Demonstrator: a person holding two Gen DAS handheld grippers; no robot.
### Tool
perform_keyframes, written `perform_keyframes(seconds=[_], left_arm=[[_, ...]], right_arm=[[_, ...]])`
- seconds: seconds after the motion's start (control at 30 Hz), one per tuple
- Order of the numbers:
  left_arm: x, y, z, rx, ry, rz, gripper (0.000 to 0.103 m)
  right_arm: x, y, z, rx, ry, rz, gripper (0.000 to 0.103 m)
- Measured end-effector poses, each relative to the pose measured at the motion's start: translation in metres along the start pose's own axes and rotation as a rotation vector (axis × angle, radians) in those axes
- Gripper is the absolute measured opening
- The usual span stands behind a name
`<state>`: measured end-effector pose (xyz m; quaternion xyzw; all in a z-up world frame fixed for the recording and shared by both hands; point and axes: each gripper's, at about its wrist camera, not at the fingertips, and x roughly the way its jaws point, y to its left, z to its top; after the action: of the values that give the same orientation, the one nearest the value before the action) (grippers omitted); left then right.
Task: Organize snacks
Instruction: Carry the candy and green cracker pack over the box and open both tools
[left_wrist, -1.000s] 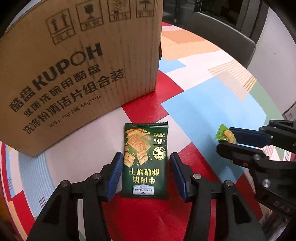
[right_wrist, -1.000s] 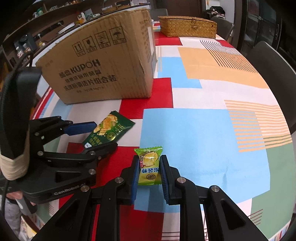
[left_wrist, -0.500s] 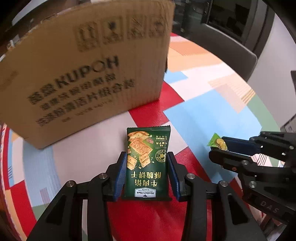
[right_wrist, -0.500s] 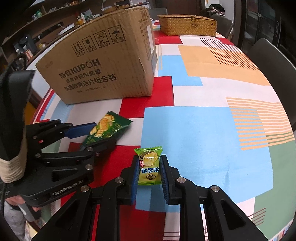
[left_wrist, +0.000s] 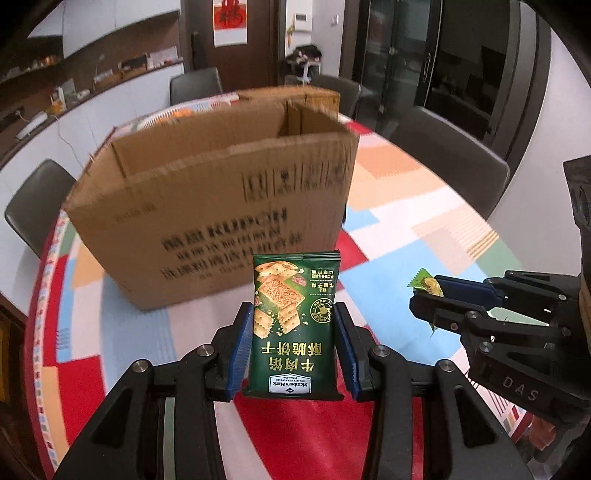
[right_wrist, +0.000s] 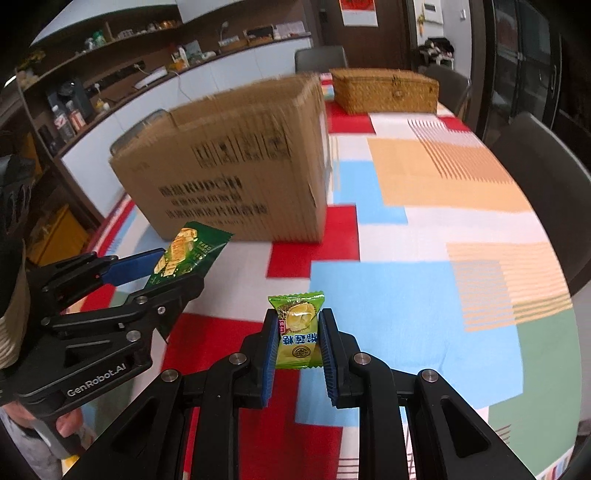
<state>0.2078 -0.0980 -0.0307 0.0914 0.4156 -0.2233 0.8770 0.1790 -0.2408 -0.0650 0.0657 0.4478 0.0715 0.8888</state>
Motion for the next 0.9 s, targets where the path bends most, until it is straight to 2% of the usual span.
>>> perform_keyframes(seconds=[0.53, 0.7, 0.9], left_arm=[[-0.078, 0.022, 0.036, -0.019, -0.247, 0.094, 0.042], [-0.089, 0.029, 0.055, -0.018, -0.295, 0.123, 0.042], [-0.090, 0.045, 0.079, -0.034, -0.315, 0.123, 0.042]], right_arm=[[-0.049, 0.031, 0.053, -0.072, -0.200, 0.039, 0.023], [-0.056, 0.037, 0.074, -0.087, -0.254, 0.045, 0.023], [-0.059, 0.044, 0.105, -0.105, -0.296, 0.054, 0.023]])
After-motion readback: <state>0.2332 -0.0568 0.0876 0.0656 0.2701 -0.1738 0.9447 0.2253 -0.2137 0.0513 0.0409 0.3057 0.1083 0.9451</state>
